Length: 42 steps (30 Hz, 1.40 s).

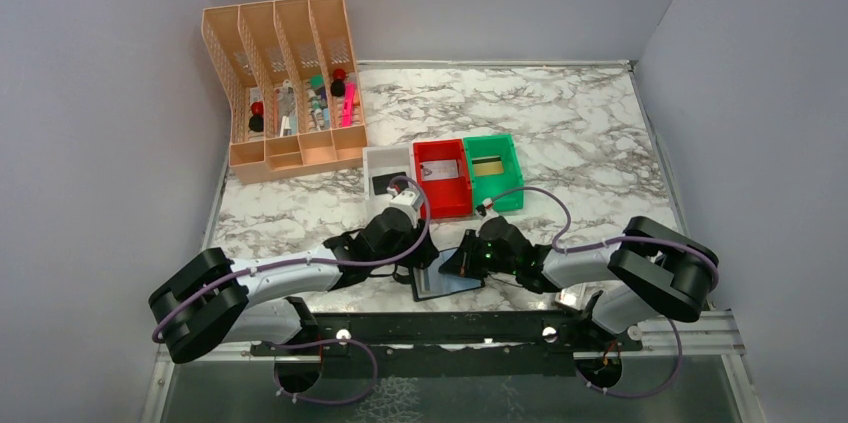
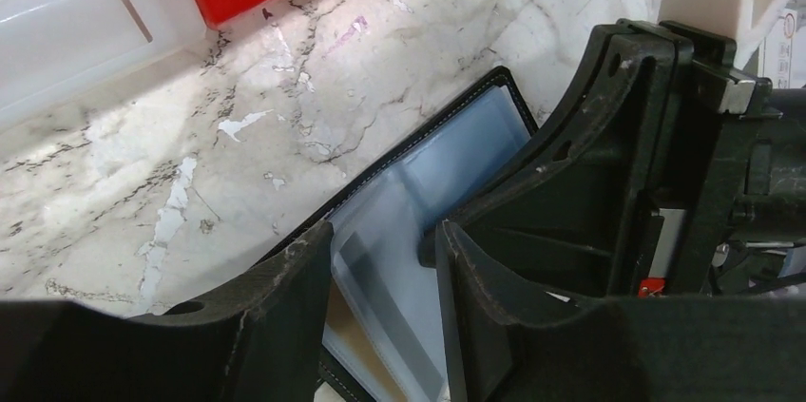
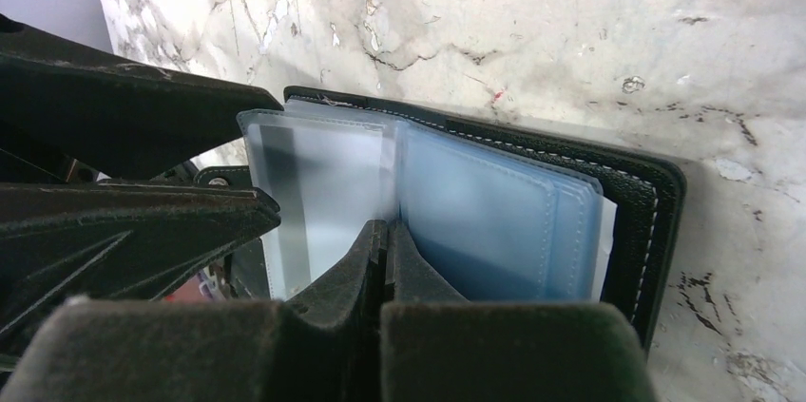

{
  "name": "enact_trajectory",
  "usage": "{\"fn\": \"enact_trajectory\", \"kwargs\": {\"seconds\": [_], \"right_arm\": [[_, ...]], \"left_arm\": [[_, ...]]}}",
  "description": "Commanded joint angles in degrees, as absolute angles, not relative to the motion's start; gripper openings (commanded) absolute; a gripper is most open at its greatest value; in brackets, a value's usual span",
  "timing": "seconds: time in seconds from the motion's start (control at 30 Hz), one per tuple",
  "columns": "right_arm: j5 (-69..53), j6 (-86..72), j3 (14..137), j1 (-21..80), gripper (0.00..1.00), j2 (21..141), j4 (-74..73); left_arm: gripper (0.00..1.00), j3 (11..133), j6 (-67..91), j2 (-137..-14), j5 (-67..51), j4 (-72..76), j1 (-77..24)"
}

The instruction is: Take the credit cards out of the card holder

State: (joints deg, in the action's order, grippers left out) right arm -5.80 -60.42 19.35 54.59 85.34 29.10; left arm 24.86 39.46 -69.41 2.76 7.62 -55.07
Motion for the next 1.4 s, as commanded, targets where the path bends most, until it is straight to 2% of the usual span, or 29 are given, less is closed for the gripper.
{"fn": "enact_trajectory", "kwargs": {"seconds": [0.0,0.23,0.5,0.8,0.93,1.1,1.2,1.37], "right_arm": [[-2.4,-57.1,17.7,54.0,0.01,88.4,17.9],[-2.8,-55.8,19.1,53.9,0.05,85.2,16.6],[-3.1,-56.1,19.4,54.0,0.06,85.5,16.8],[-5.0,-55.1,20.3,54.0,0.13,82.8,17.7],[-4.7,-54.3,20.9,54.0,0.19,80.0,15.6],[-1.1,-53.4,21.8,54.0,0.34,72.8,8.6],[2.9,-53.3,22.0,54.0,0.38,68.6,3.5],[10.1,-55.3,22.0,54.0,0.39,62.3,-6.0]], "left_arm": [[0.46,25.9,38.9,-68.3,-4.4,9.8,-55.0],[0.45,25.2,40.3,-69.6,-9.5,12.6,-55.0],[0.44,22.4,42.8,-68.7,-10.1,13.2,-55.0],[0.44,20.8,45.3,-69.3,-12.5,18.0,-55.1],[0.44,22.0,45.3,-69.9,-12.5,18.4,-55.1],[0.44,22.7,45.2,-72.4,-13.1,19.1,-55.1],[0.44,23.4,45.2,-74.1,-13.6,20.2,-55.5],[0.44,26.8,44.8,-77.8,-14.0,21.2,-57.4]]}}
